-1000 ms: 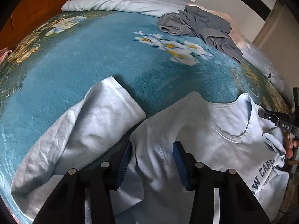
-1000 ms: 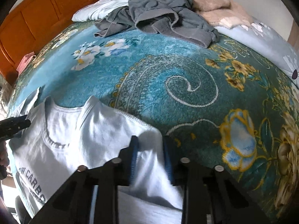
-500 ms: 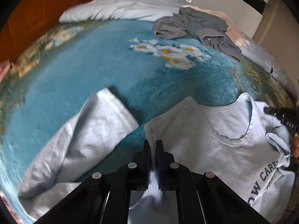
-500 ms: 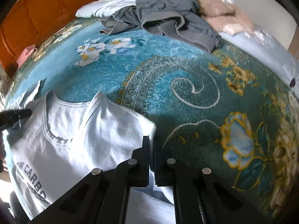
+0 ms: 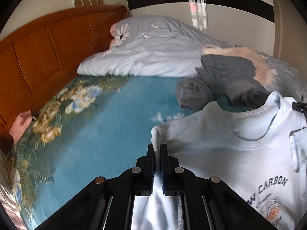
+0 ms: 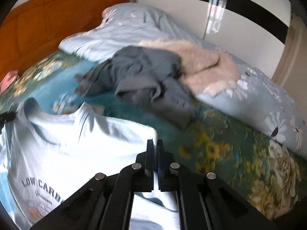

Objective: Fold clothes

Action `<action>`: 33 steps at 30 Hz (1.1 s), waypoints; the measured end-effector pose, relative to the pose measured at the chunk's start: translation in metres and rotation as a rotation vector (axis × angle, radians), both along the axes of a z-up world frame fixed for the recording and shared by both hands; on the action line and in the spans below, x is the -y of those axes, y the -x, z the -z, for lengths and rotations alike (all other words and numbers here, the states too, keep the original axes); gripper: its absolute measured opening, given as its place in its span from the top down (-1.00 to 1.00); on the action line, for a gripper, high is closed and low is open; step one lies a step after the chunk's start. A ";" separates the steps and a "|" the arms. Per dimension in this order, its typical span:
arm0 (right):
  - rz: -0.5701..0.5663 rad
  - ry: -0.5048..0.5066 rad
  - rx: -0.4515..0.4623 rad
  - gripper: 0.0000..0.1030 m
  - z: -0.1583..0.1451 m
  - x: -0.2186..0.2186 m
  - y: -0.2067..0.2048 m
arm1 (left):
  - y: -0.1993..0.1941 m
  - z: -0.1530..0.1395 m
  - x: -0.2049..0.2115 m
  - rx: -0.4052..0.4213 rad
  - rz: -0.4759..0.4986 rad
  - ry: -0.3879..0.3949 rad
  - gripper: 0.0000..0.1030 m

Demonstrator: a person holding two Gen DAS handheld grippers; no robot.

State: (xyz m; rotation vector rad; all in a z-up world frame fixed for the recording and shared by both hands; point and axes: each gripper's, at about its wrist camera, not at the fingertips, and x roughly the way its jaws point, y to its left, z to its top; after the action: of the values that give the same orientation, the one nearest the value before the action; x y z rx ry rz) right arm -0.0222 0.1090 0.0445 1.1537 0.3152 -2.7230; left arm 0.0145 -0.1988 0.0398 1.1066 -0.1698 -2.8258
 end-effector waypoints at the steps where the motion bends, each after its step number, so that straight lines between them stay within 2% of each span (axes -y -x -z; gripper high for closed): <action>1: 0.015 0.001 -0.014 0.96 -0.003 0.002 0.009 | 0.007 0.001 -0.002 -0.008 -0.006 0.019 0.88; 4: 0.051 0.008 -0.019 0.96 0.001 0.002 0.033 | 0.028 0.016 -0.010 0.021 -0.019 0.058 0.88; 8: 0.089 0.019 0.067 0.96 0.030 0.001 0.056 | 0.042 0.055 -0.017 0.102 -0.028 0.094 0.88; 11: 0.102 0.032 0.127 0.96 0.051 -0.002 0.064 | 0.042 0.077 -0.016 0.161 -0.032 0.072 0.81; 13: 0.107 0.047 0.134 0.94 0.052 -0.006 0.064 | 0.038 0.078 -0.013 0.177 -0.035 0.030 0.79; 14: 0.110 0.054 0.137 0.80 0.053 -0.009 0.064 | 0.036 0.077 -0.011 0.183 -0.035 0.007 0.73; 15: 0.113 0.061 0.140 0.50 0.054 -0.011 0.064 | 0.033 0.076 -0.010 0.190 -0.036 -0.017 0.65; 17: 0.118 0.081 0.120 0.07 0.048 -0.018 0.059 | 0.017 0.065 -0.007 0.168 -0.050 -0.064 0.19; 20: 0.089 0.093 0.083 0.06 0.033 -0.025 0.040 | -0.012 0.044 -0.002 0.119 -0.078 -0.134 -0.04; 22: 0.006 0.092 0.106 0.06 0.036 -0.019 0.020 | -0.039 0.032 0.000 0.082 -0.100 -0.183 -0.14; 26: -0.197 0.082 0.190 0.05 0.051 0.000 -0.023 | -0.091 0.026 0.005 0.054 -0.128 -0.282 -0.22; 28: -0.263 0.000 0.200 0.00 0.065 0.014 -0.043 | -0.112 0.027 0.009 0.061 -0.150 -0.318 -0.22; 30: -0.270 -0.072 0.200 -0.01 0.076 0.023 -0.051 | -0.131 0.029 0.015 0.064 -0.176 -0.356 -0.22; 33: -0.243 -0.066 0.202 -0.02 0.082 0.024 -0.046 | -0.159 0.036 0.025 0.060 -0.242 -0.435 -0.23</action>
State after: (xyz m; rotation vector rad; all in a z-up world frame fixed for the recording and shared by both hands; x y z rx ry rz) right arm 0.0233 0.0854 -0.0374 1.3013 0.4851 -2.3822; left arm 0.1737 -0.2235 0.0041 1.1880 0.5608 -2.6750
